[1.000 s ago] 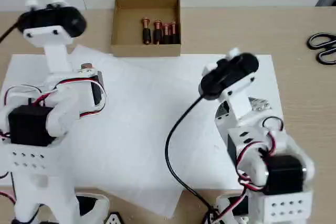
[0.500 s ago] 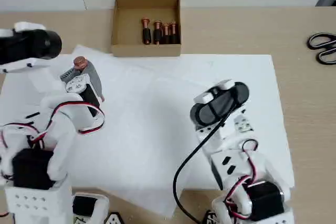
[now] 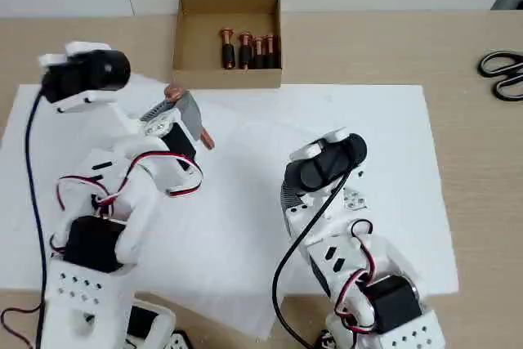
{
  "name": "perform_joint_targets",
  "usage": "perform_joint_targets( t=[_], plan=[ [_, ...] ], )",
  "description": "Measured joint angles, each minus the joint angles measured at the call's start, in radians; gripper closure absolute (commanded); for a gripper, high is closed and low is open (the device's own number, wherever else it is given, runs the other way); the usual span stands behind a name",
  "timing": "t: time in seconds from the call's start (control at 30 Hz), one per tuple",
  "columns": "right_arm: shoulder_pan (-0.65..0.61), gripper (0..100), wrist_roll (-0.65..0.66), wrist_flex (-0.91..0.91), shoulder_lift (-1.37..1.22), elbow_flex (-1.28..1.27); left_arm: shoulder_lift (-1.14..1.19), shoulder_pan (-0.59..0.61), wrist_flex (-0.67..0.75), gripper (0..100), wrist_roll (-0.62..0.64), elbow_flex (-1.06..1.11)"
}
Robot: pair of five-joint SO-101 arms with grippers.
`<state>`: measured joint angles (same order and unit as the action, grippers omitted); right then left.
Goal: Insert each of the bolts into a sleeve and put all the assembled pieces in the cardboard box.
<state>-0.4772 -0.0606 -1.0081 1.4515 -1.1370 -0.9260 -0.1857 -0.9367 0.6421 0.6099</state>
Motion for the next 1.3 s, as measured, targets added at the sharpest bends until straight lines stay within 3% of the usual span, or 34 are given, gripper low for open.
perform_joint_targets(
  t=[0.53,0.9,1.3],
  plan=[
    [-0.123,99.4,-0.02,0.005,-0.002,-0.003,0.0,-0.089,0.018,99,0.0,0.023],
    [-0.207,99.4,-0.02,0.13,-0.002,-0.095,0.0,-0.138,0.018,99,0.0,0.063],
    [-0.218,99.4,-0.02,0.16,-0.002,-0.11,0.0,-0.187,0.018,99,0.0,0.063]
  ],
)
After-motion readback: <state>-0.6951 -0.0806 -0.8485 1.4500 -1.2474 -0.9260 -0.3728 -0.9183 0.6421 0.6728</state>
